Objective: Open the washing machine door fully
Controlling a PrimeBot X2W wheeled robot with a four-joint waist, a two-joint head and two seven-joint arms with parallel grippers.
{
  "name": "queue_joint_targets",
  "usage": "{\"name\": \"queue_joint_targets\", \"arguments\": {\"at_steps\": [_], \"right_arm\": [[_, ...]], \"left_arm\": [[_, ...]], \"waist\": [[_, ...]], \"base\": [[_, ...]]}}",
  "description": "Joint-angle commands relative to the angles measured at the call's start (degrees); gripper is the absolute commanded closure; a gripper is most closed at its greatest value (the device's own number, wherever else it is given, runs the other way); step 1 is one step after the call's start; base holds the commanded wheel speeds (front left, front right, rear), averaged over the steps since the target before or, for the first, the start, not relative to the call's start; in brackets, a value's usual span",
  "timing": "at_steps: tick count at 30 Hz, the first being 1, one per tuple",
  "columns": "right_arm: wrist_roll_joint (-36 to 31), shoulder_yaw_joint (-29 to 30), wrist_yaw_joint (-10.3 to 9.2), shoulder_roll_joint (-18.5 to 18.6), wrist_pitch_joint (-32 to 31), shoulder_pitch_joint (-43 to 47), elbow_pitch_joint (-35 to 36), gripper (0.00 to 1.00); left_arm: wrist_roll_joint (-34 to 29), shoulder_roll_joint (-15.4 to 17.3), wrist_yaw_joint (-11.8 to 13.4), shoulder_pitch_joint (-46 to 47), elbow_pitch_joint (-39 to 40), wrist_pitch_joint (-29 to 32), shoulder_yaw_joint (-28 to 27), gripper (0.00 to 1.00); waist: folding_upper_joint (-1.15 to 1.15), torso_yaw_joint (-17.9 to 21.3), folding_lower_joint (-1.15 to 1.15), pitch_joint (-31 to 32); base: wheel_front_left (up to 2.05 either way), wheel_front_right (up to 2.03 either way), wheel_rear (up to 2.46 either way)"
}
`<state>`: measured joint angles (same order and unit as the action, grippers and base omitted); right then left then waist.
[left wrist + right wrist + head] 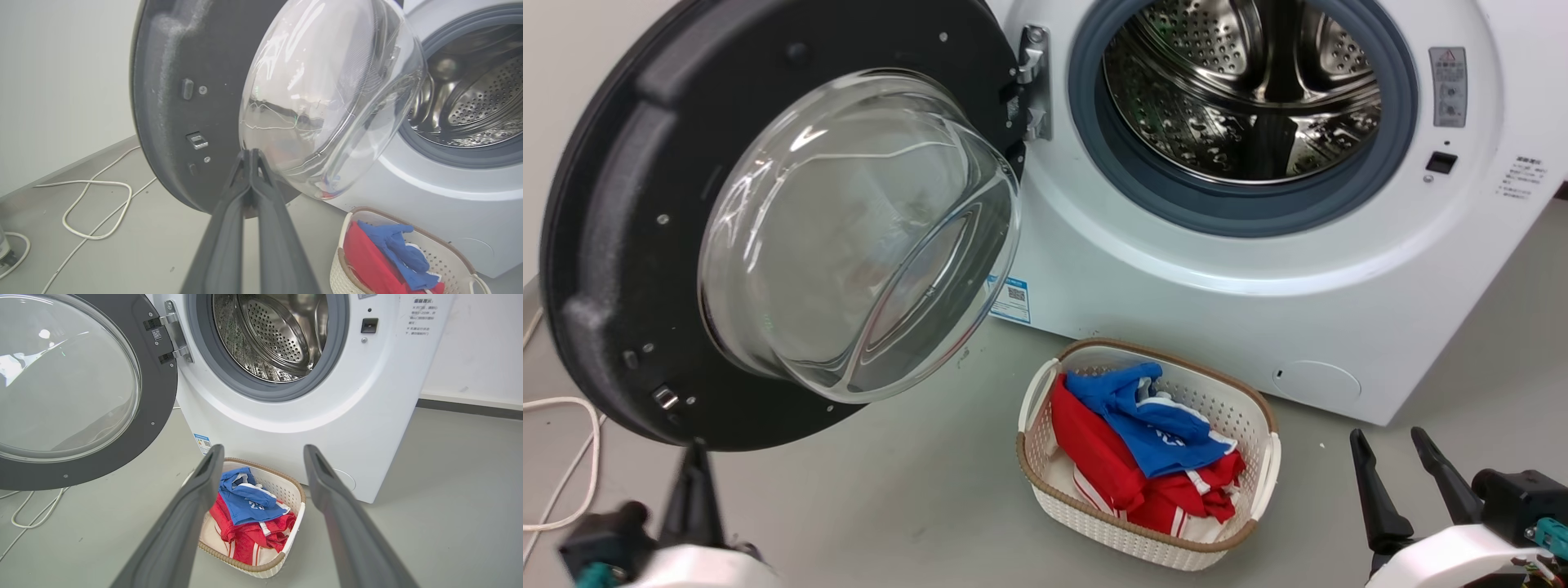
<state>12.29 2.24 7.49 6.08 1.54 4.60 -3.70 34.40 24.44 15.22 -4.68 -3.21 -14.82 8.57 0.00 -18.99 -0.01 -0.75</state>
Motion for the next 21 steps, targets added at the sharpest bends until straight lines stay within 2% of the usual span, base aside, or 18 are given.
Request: {"name": "queue_joint_targets", "arguments": {"at_steps": [1, 4, 6, 7, 8, 9, 16, 21], "right_arm": [[-0.1, 0.1, 0.01, -0.3, 0.2, 0.4, 0.3, 0.00], [-0.3, 0.4, 0.01, -0.6, 0.2, 1.0, 0.9, 0.00], [-0.5, 0.5, 0.01, -0.8, 0.1, 1.1, 1.3, 0.00], [-0.6, 0.6, 0.01, -0.9, 0.1, 1.2, 1.5, 0.00], [-0.6, 0.6, 0.01, -1.1, 0.0, 1.3, 1.6, 0.00], [-0.7, 0.6, 0.01, -1.1, -0.1, 1.4, 1.7, 0.00], [-1.3, 0.4, 0.01, -1.6, -0.4, 1.1, 2.7, 0.00], [-1.7, 0.4, 0.01, -1.9, -0.5, 0.8, 3.5, 0.00]], "left_arm": [[-0.6, -0.5, 0.3, -1.0, 0.8, -0.2, 0.8, 1.00], [-1.5, -1.5, 0.2, -2.2, 3.0, 0.2, 3.1, 1.00], [-2.1, -2.3, 0.1, -2.8, 3.9, 0.7, 4.9, 0.64], [-2.2, -2.6, 0.1, -3.0, 4.3, 0.8, 5.6, 0.38], [-2.5, -2.8, 0.1, -2.9, 4.6, 0.9, 6.2, 0.04], [-2.9, -3.1, 0.2, -2.8, 4.8, 1.1, 6.9, 0.00], [-4.7, -4.4, -0.5, -0.3, 4.7, 1.8, 10.6, 0.00], [-5.1, -4.8, -1.2, 1.8, 3.3, 1.9, 11.6, 0.00]], "waist": [[0.00, -0.5, 0.01, 0.5], [0.00, -0.6, 0.01, 1.1], [0.00, -0.4, 0.01, 1.4], [0.00, -0.2, 0.01, 1.6], [0.00, 0.0, 0.01, 1.8], [0.00, 0.4, 0.01, 1.9], [0.00, 3.5, 0.01, 2.5], [0.00, 7.2, 0.01, 2.5]], "base": [[0.00, 0.00, 0.00], [0.00, 0.00, 0.00], [0.00, 0.00, 0.00], [0.00, 0.00, 0.00], [0.00, 0.00, 0.00], [0.00, 0.00, 0.00], [0.00, 0.00, 0.00], [0.00, 0.00, 0.00]]}}
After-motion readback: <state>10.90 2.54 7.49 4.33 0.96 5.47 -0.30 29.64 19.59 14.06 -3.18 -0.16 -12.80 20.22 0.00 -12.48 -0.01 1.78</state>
